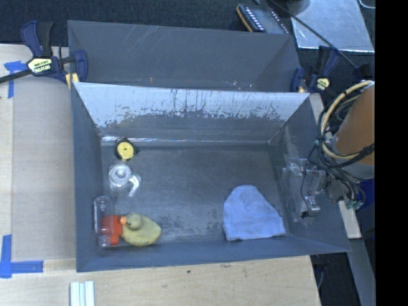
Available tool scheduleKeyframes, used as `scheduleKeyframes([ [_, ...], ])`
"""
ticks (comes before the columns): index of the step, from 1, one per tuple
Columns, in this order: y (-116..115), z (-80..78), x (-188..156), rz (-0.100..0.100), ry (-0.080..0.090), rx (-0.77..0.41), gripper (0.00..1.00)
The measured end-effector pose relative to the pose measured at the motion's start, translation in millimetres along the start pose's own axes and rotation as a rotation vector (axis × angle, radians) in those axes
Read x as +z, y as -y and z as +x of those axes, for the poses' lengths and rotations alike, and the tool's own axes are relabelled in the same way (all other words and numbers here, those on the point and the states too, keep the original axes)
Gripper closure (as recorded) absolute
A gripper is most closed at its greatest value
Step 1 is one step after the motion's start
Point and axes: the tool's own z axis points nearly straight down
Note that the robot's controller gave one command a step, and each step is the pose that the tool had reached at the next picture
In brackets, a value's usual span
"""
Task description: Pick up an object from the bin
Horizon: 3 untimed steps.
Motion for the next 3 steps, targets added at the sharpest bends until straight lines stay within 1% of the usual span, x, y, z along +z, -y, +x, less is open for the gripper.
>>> scheduleKeyframes([
  [1, -0.6, -2.1, -4.3, 0.002, 0.008, -0.004, 0.0],
  [2, -62.8, -4.0, 96.0, -0.003, -0.002, -0.506, 0.0],
  [3, -82.8, -14.1, 48.4, 0.004, 0.011, -0.416, 0.0],
])
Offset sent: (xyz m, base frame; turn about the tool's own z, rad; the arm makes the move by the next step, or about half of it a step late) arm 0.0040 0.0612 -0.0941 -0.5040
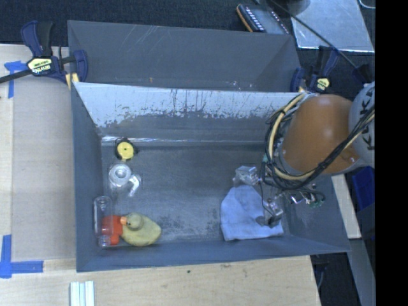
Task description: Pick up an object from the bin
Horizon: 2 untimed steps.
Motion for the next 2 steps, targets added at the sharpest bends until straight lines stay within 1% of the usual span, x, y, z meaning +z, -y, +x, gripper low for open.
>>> scheduleKeyframes([
  [1, -44.1, -28.0, 16.0, -0.011, -0.003, -0.526, 0.0],
  [2, -23.1, -21.8, 45.8, 0.0, 0.002, -0.496, 0.0],
])
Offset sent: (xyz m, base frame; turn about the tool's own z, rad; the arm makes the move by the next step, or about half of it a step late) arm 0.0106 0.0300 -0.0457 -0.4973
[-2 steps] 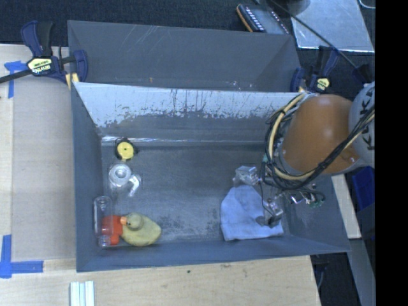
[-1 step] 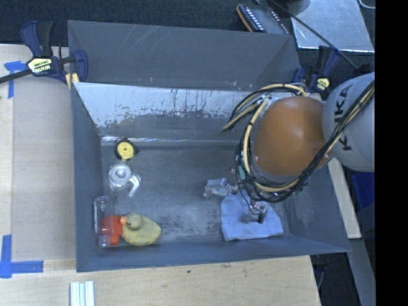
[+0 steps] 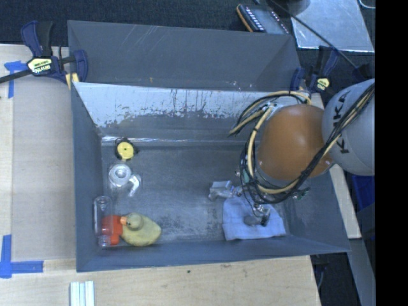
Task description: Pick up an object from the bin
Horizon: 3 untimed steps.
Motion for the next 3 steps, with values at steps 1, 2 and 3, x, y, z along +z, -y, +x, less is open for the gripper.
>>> scheduleKeyframes([
  [1, -28.5, -27.8, -0.8, -0.007, 0.006, -0.479, 1.0],
  [2, -29.0, -28.1, -0.7, -0.008, 0.006, -0.484, 1.0],
  [3, -29.0, -27.7, -2.6, -0.008, 0.006, -0.483, 1.0],
])
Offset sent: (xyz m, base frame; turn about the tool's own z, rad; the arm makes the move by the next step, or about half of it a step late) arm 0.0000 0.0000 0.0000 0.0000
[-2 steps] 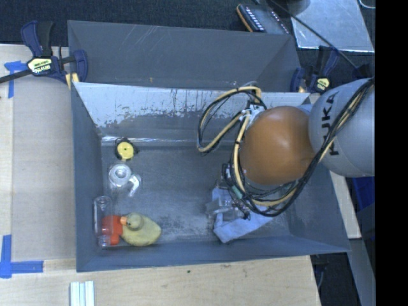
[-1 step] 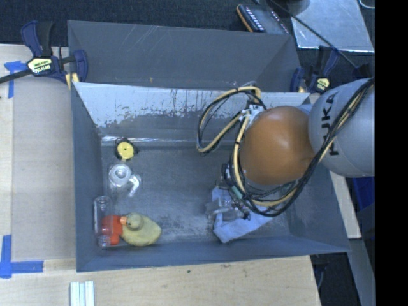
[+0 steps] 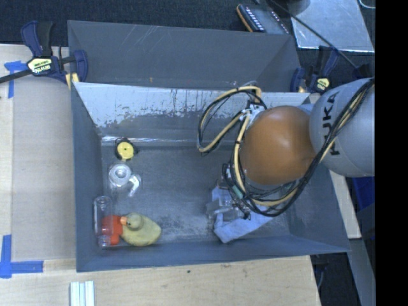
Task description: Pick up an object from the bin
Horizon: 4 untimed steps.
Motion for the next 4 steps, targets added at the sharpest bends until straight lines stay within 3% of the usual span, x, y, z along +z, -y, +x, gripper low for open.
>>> scheduleKeyframes([
  [3, -2.3, -0.3, -36.6, -0.008, -0.001, 0.002, 1.0],
  [4, -0.1, -0.5, -53.8, -0.001, 0.0, 0.002, 1.0],
])
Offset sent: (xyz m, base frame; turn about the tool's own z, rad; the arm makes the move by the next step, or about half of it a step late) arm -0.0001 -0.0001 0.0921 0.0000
